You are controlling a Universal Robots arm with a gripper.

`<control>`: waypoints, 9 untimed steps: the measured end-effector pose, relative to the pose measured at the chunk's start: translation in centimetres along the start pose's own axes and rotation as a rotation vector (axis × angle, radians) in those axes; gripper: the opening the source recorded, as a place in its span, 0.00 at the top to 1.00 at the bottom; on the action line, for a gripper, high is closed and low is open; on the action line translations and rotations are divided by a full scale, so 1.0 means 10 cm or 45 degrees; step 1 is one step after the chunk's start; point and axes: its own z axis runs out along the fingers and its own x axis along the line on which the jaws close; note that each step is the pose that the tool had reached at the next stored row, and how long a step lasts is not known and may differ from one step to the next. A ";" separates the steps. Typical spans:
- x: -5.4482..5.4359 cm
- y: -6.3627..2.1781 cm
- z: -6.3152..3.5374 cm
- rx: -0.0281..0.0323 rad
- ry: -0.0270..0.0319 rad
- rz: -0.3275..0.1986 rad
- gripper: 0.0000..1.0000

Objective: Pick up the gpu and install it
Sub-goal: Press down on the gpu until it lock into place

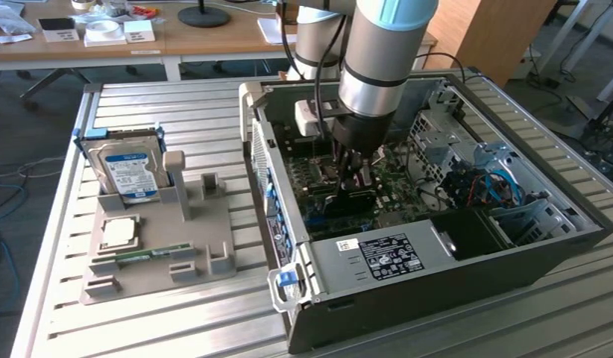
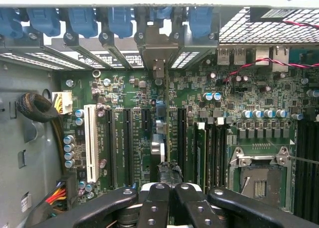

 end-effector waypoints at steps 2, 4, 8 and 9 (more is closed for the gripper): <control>0.00 0.000 -0.009 0.0005 -0.0015 0.000 0.89; 0.00 0.000 -0.041 0.0011 -0.0025 0.000 0.89; -0.01 -0.002 -0.179 0.0001 -0.0002 0.000 0.89; -0.01 -0.002 -0.213 0.0000 0.0000 0.000 0.89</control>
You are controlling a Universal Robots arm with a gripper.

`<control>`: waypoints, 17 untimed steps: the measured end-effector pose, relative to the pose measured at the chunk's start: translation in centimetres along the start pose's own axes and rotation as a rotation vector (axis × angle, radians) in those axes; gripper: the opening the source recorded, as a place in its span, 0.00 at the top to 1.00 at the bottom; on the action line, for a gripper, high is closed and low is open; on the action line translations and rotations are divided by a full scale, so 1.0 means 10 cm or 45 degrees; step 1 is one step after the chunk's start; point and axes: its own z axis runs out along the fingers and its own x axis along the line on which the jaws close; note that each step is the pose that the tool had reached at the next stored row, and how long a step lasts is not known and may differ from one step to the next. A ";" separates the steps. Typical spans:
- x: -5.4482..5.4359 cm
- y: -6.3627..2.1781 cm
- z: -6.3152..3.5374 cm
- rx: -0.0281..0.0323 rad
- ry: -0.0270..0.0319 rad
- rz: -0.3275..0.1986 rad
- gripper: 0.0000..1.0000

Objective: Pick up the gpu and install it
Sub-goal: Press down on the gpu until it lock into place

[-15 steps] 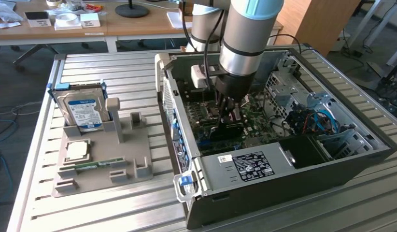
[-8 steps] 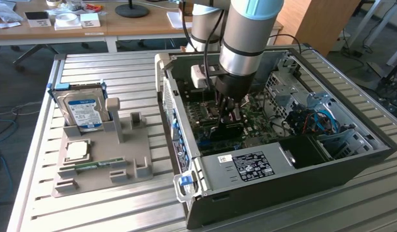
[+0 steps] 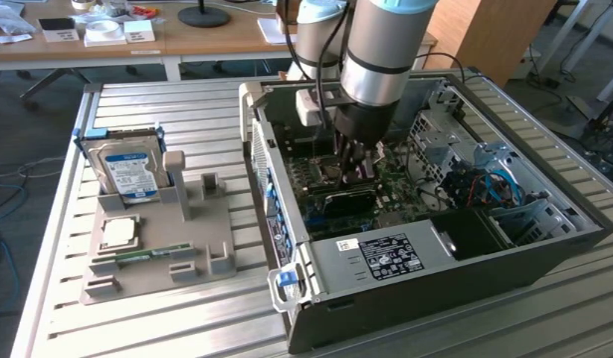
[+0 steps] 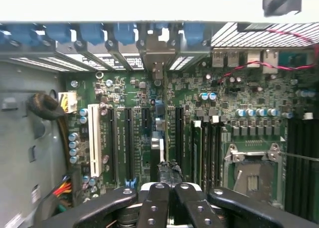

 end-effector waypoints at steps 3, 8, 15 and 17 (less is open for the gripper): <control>0.00 -0.001 -0.111 0.0001 0.0000 0.000 0.89; -0.01 -0.005 -0.442 0.0010 -0.0001 0.000 0.89; -0.02 -0.007 -0.612 0.0021 -0.0001 0.000 0.89; -0.02 -0.007 -0.616 0.0023 -0.0004 0.000 0.89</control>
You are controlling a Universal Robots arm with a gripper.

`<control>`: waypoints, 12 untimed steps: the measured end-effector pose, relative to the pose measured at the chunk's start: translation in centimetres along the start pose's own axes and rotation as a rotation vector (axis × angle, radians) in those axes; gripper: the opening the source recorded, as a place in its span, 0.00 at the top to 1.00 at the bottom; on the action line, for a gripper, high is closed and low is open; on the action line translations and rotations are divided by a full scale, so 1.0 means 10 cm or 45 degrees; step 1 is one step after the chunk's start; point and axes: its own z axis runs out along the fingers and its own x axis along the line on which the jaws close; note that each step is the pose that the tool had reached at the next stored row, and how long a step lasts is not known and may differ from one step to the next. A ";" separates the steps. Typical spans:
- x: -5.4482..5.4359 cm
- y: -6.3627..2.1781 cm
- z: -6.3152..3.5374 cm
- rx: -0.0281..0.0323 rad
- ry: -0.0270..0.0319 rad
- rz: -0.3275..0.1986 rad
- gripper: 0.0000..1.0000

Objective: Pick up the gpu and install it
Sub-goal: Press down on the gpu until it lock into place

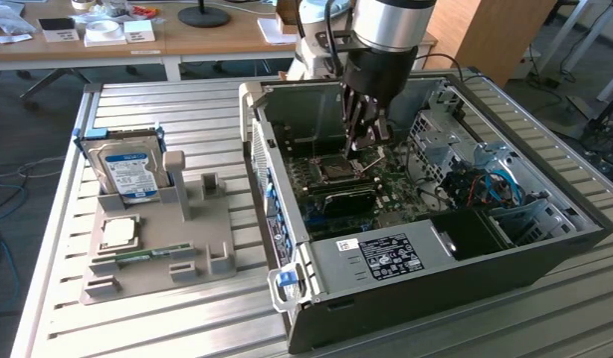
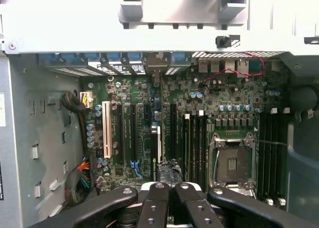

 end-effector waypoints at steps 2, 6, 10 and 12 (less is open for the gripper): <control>0.00 0.000 0.000 0.0000 0.0001 0.000 0.89; 0.00 0.000 -0.001 -0.0002 0.0003 0.000 0.89; 0.00 0.000 -0.018 -0.0003 0.0007 0.000 0.89; 0.00 0.000 -0.030 -0.0001 0.0004 0.000 0.89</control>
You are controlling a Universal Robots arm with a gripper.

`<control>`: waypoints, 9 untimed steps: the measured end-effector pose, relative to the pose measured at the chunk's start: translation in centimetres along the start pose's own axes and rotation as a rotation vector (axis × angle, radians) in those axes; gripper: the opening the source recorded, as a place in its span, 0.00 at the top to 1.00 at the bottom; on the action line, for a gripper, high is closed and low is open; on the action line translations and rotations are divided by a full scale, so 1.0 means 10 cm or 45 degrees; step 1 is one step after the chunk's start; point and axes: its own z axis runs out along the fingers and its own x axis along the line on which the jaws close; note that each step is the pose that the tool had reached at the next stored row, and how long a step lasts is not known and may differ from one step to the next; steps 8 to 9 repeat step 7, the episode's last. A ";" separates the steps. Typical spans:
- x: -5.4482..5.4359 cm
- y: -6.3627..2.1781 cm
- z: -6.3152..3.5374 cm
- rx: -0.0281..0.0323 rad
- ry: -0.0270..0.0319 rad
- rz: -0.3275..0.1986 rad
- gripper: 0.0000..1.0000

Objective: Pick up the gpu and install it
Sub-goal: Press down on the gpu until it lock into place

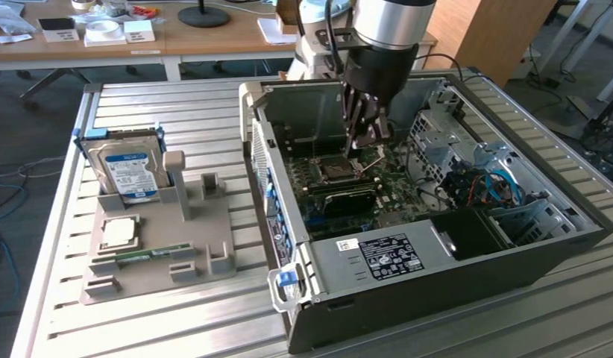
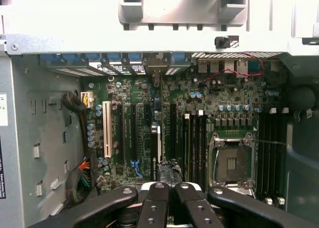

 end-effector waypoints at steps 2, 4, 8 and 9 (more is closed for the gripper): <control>0.00 0.000 0.000 0.0002 0.0001 0.000 0.89; 0.00 0.000 -0.001 0.0000 0.0005 0.000 0.89; 0.00 0.000 -0.001 0.0001 0.0004 0.000 0.89; 0.00 0.000 -0.001 0.0001 0.0004 0.000 0.89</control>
